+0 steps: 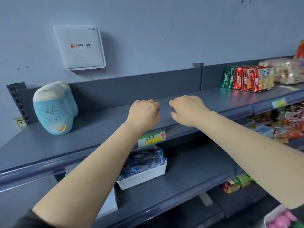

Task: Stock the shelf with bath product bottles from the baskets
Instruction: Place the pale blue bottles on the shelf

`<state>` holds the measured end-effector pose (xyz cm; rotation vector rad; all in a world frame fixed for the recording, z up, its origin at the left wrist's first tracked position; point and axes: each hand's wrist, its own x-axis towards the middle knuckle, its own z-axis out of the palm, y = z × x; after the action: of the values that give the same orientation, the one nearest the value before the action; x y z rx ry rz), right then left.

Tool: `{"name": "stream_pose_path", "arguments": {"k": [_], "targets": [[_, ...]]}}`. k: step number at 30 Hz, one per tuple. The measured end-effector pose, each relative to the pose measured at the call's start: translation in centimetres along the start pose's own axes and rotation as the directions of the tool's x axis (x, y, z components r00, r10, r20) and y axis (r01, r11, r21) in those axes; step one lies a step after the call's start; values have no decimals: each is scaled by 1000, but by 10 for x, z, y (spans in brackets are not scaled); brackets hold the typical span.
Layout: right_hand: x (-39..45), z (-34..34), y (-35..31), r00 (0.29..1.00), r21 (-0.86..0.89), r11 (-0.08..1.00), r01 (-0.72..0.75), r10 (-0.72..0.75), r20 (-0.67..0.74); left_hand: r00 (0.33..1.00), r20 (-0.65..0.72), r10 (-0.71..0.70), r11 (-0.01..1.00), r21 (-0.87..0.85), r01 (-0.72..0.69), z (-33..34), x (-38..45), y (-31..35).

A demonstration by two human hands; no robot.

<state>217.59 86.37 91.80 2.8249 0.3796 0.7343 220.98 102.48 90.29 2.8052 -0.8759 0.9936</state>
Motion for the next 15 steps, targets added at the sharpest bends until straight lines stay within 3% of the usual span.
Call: {"name": "stream_pose_path", "arguments": {"k": [8, 15], "targets": [[-110, 24, 115, 976, -33, 978, -207, 209, 70, 972, 39, 233, 971, -74, -229, 47, 51, 149], [-226, 52, 218, 897, -87, 916, -392, 402, 183, 901, 93, 424, 896, -191, -402, 97, 71, 294]]}}
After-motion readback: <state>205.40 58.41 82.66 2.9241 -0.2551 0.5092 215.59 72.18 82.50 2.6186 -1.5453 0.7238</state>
